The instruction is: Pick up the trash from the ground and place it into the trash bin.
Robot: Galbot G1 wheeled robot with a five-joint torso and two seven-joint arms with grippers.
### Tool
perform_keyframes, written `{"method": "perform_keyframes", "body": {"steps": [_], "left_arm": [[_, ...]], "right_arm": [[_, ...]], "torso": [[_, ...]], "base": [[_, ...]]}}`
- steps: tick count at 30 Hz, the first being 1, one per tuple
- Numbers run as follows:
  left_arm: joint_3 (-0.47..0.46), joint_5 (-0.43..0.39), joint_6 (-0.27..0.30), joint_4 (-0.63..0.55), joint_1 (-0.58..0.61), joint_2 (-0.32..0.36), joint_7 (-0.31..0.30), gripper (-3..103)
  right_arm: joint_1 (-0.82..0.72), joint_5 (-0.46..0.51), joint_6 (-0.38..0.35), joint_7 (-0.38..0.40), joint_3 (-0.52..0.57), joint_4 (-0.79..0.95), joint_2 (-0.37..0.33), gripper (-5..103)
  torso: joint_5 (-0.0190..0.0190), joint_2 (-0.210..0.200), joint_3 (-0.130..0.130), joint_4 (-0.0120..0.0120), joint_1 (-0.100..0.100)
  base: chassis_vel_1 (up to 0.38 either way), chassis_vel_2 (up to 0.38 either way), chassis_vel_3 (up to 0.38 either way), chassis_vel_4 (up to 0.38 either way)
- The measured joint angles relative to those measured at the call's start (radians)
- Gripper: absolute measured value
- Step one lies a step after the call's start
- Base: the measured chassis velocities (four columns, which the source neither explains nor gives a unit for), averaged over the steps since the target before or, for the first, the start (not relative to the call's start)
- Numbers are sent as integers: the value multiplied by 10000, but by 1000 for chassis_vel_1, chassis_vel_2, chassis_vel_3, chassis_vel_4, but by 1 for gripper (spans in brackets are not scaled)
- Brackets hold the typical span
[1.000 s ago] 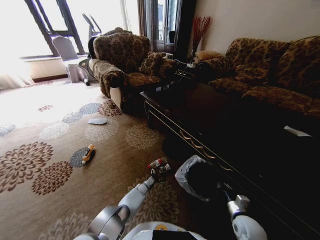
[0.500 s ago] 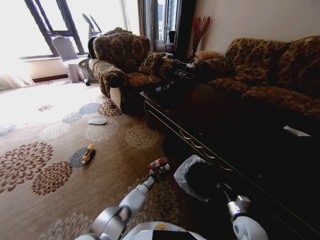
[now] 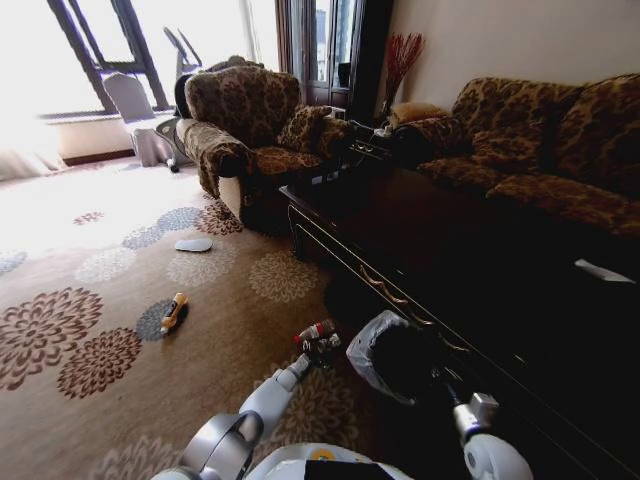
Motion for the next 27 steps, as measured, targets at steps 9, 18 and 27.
{"method": "perform_keyframes", "body": {"steps": [9,18,27], "left_arm": [[-86,-21,159,202,52,-123,-207,100],[-129,-92,494,291,-85,-130,-840,74],[-142,-491,458,361,-57,-128,-427,42]], "right_arm": [[-136,4,94,-75,111,20,8,1],[-188,38,148,-76,198,82,2,1],[-226,85,149,-80,282,93,-46,1]], "torso": [[-4,5,-2,-2,-5],[0,5,-1,0,-4],[-1,5,0,-1,-4]], "base": [[0,0,0,0],[0,0,0,0],[0,0,0,0]]}}
